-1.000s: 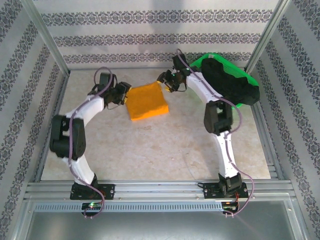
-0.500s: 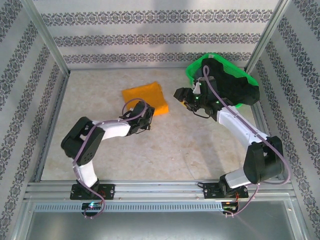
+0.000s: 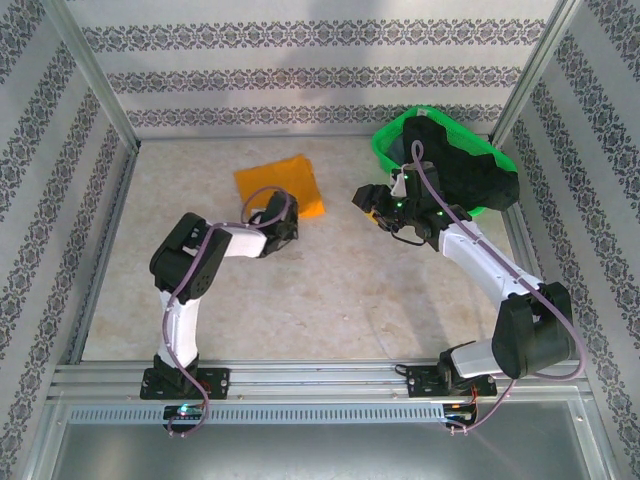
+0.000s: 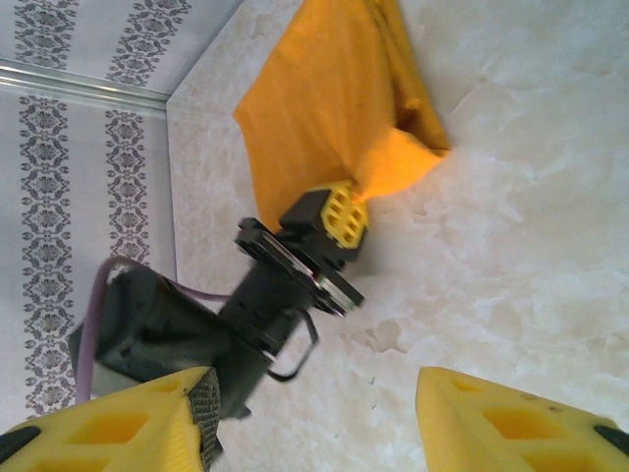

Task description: Fold and stack the t-shirts

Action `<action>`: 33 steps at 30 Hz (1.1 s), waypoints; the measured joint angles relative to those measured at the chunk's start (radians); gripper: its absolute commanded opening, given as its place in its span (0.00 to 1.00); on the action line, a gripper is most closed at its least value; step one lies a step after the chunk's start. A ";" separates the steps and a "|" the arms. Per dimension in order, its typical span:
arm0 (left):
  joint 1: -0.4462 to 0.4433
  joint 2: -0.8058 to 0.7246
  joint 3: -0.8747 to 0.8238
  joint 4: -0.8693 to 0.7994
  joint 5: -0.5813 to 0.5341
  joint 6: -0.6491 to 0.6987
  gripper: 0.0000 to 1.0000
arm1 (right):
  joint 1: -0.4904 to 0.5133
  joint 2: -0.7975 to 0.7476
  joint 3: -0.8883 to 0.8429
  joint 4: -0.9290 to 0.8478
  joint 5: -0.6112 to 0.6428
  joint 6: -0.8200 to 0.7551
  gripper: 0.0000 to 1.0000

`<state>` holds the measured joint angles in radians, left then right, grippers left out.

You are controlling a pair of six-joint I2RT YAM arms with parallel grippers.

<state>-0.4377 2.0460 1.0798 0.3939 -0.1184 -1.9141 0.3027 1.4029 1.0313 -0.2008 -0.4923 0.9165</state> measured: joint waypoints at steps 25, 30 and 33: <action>0.849 0.118 0.346 -0.481 0.791 1.061 0.00 | 0.010 0.080 0.035 -0.004 -0.019 -0.001 0.55; 0.857 0.147 0.488 -0.662 0.760 1.232 0.19 | 0.010 0.090 0.036 -0.005 -0.023 -0.010 0.56; 0.856 0.148 0.513 -0.710 0.745 1.289 0.94 | 0.009 0.090 0.036 -0.005 -0.022 -0.033 0.59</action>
<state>0.4187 2.1944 1.5925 -0.3164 0.6270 -0.6254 0.3119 1.4933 1.0672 -0.2058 -0.5140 0.8833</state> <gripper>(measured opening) 0.384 0.562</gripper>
